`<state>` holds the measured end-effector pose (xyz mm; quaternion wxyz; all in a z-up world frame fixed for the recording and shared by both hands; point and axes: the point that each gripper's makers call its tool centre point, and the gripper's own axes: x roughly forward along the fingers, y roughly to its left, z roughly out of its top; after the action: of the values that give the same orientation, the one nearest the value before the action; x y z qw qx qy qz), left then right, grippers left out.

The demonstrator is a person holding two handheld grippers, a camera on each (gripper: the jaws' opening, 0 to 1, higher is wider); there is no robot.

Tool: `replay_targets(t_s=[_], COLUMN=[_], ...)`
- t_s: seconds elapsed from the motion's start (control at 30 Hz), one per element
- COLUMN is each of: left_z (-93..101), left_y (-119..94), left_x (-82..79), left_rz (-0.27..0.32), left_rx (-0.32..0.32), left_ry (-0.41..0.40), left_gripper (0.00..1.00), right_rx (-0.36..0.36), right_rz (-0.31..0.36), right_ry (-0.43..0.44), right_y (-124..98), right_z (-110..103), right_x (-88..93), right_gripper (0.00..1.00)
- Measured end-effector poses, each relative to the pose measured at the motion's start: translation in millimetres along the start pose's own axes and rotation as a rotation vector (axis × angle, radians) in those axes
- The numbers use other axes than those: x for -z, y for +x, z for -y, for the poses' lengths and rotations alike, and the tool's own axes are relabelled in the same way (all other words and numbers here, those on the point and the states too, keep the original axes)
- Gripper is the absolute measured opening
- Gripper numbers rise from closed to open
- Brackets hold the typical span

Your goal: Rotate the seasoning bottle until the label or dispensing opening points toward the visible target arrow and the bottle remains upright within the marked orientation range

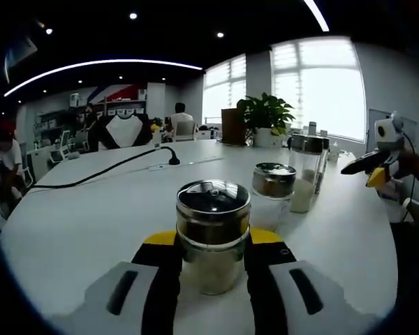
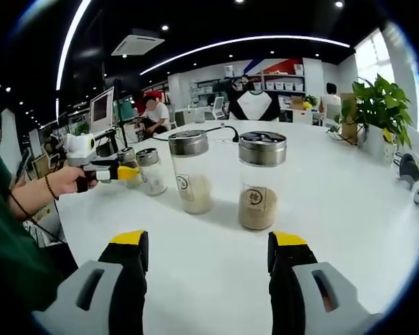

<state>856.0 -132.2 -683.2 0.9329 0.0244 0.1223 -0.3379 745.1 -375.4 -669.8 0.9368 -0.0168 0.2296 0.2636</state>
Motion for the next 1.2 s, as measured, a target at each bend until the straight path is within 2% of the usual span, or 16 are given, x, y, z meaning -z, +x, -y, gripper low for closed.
replay_targets(t_s=[0.4,0.77,1.2], left_z=[-2.1,-1.9,1.2], left_y=[0.2,-0.4,1.3], left_x=[1.6,1.7,0.6], left_rz=[0.000,0.003,-0.006], left_rx=[-0.007,-0.012,0.171], left_ry=[-0.003,-0.006,0.036], left_gripper=[0.36,0.36,0.36], right_rx=[0.010,0.018,0.016], right_rz=[0.019,0.015,0.008], right_ry=[0.008,0.019,0.019], right_y=[-1.5,-3.3,-2.4], right_z=[2.8,5.1,3.8], right_x=[-6.0,-2.1,-1.1], right_gripper=[0.70,0.70,0.70])
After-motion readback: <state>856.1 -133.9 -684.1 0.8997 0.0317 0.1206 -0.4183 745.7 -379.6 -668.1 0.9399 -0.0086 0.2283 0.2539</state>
